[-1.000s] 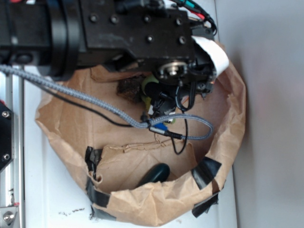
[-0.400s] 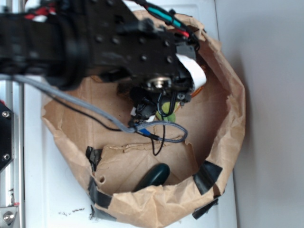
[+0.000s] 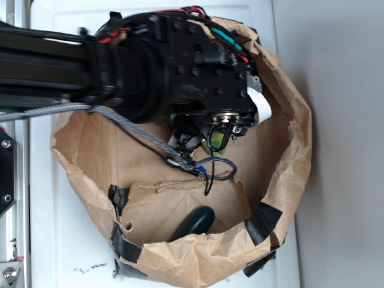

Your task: Grab the green animal.

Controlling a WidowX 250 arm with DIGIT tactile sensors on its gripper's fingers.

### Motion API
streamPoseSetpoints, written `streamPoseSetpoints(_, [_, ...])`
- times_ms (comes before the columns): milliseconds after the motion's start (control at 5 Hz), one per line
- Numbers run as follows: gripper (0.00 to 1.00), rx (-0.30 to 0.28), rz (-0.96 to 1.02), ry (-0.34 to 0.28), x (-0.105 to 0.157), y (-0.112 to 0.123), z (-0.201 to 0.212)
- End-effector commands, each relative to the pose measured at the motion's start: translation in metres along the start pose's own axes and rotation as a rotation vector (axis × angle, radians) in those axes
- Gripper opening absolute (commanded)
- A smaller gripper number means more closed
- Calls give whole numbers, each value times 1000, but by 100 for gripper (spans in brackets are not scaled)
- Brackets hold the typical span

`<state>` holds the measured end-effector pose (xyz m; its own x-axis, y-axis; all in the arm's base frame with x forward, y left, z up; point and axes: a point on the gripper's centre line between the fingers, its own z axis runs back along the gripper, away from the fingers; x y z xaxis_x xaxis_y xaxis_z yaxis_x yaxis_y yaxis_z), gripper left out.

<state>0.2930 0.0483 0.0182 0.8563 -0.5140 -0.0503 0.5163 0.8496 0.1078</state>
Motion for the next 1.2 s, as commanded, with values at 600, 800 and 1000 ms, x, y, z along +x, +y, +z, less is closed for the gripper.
streamPoseSetpoints(600, [0, -176, 129, -240, -30, -25, 113])
streamPoseSetpoints(800, [0, -244, 263, -256, -44, -29, 165])
streamPoseSetpoints(1000, [0, -210, 325, -313, -44, -28, 181])
